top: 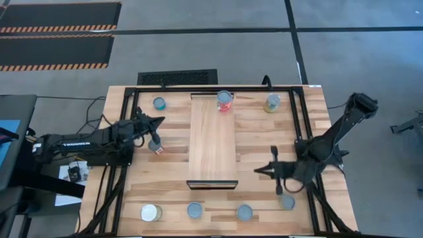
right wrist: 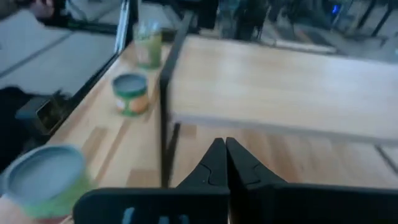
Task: Pick and place cans onto a shelf
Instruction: Put the small blue can on the shelf
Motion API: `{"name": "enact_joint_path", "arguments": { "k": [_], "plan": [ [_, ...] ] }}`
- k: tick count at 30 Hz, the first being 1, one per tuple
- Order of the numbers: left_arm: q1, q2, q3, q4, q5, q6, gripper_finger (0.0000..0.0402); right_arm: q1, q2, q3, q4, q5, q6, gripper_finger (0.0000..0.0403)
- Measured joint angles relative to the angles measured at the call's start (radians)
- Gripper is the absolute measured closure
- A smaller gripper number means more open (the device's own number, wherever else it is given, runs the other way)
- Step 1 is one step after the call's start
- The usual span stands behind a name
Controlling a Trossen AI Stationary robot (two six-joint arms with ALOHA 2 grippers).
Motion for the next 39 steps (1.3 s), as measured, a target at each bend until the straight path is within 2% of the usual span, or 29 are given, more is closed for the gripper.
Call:
{"name": "enact_joint_path", "arguments": {
  "k": [5,9,13,16,20,25,31,35,39],
  "plan": [
    [0.194,0.125,0.09,-0.106,0.154,0.07,0.0401,-0.171,-0.098,-0.116,0.122,-0.121,-0.148,0.0402],
    [0.363,0.257,0.152,-0.135,0.278,0.116,0.0402,-0.312,-0.168,-0.145,0.123,-0.257,-0.183,0.04],
    [0.515,0.415,0.228,-0.188,0.332,0.1,0.0401,-0.442,-0.214,-0.145,0.127,-0.375,-0.262,0.0401],
    [0.584,0.54,0.3,-0.231,0.374,0.106,0.0401,-0.529,-0.246,-0.145,0.127,-0.449,-0.296,0.0401],
    [0.607,0.688,0.389,-0.289,0.369,0.162,0.0386,-0.616,-0.27,-0.145,0.124,-0.528,-0.303,0.04],
    [0.606,0.828,0.455,-0.301,0.358,0.236,0.033,-0.668,-0.271,-0.145,0.119,-0.602,-0.319,0.04],
    [0.607,0.952,0.471,-0.27,0.191,0.317,0.0269,-0.676,-0.271,-0.145,0.121,-0.603,-0.327,0.0398],
    [0.608,1.009,0.471,-0.246,0.19,0.329,0.0255,-0.675,-0.271,-0.145,0.127,-0.602,-0.327,0.0399],
    [0.612,1.07,0.471,-0.182,0.146,0.354,0.026,-0.675,-0.271,-0.145,0.159,-0.6,-0.334,0.0398]
  ]
}}
